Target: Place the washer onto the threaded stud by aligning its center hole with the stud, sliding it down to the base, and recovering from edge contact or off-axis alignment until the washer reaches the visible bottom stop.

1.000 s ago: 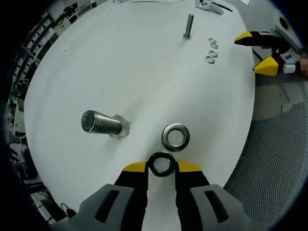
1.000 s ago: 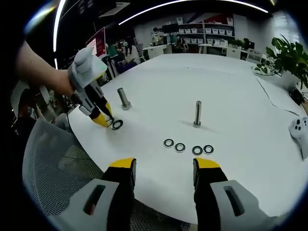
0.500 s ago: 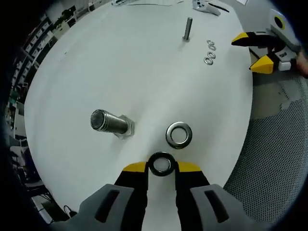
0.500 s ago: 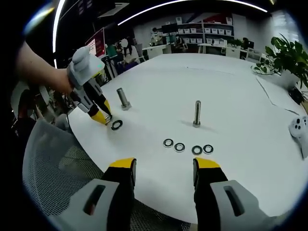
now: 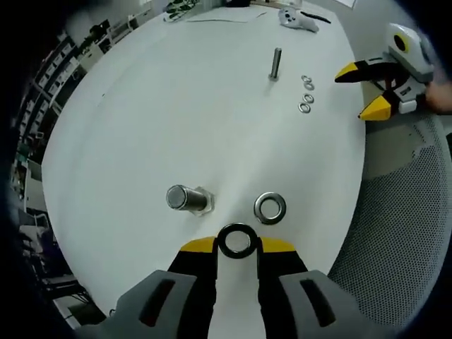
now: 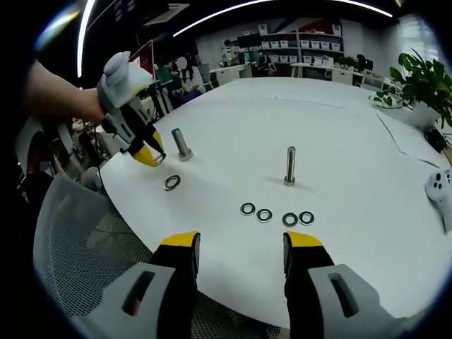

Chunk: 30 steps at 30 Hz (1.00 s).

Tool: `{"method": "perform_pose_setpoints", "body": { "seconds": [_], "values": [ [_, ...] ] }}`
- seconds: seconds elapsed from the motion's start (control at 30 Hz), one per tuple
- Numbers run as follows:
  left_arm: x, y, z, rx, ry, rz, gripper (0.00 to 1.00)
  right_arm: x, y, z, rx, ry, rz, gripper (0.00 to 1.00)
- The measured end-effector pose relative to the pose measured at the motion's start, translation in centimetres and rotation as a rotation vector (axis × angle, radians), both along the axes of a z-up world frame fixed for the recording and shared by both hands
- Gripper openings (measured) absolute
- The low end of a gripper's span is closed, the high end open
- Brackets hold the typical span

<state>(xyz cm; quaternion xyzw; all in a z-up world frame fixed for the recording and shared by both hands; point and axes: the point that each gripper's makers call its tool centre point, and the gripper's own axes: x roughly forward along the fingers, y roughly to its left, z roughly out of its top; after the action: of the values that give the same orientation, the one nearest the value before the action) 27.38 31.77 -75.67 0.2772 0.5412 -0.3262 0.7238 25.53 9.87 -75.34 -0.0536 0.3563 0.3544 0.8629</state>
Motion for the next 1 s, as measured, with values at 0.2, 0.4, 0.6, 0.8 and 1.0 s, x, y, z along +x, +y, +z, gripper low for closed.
{"method": "perform_pose_setpoints", "body": {
  "seconds": [0.2, 0.4, 0.6, 0.8, 1.0],
  "values": [
    [0.5, 0.0, 1.3, 0.001, -0.001, -0.016, 0.19, 0.0, 0.0, 0.0, 0.003, -0.002, 0.001, 0.5],
    [1.2, 0.1, 2.7, 0.012, -0.016, -0.057, 0.19, 0.0, 0.1, 0.1, 0.007, -0.002, 0.003, 0.5],
    [2.2, 0.2, 3.8, 0.026, -0.028, -0.094, 0.19, 0.0, 0.1, 0.1, 0.011, -0.002, 0.002, 0.5],
    [3.4, 0.3, 4.4, 0.034, -0.039, -0.113, 0.19, 0.0, 0.1, 0.2, 0.011, -0.005, 0.001, 0.5],
    [4.2, -0.1, 4.6, 0.04, -0.043, -0.126, 0.19, 0.0, 0.1, 0.1, 0.008, -0.003, 0.005, 0.5]
  ]
}}
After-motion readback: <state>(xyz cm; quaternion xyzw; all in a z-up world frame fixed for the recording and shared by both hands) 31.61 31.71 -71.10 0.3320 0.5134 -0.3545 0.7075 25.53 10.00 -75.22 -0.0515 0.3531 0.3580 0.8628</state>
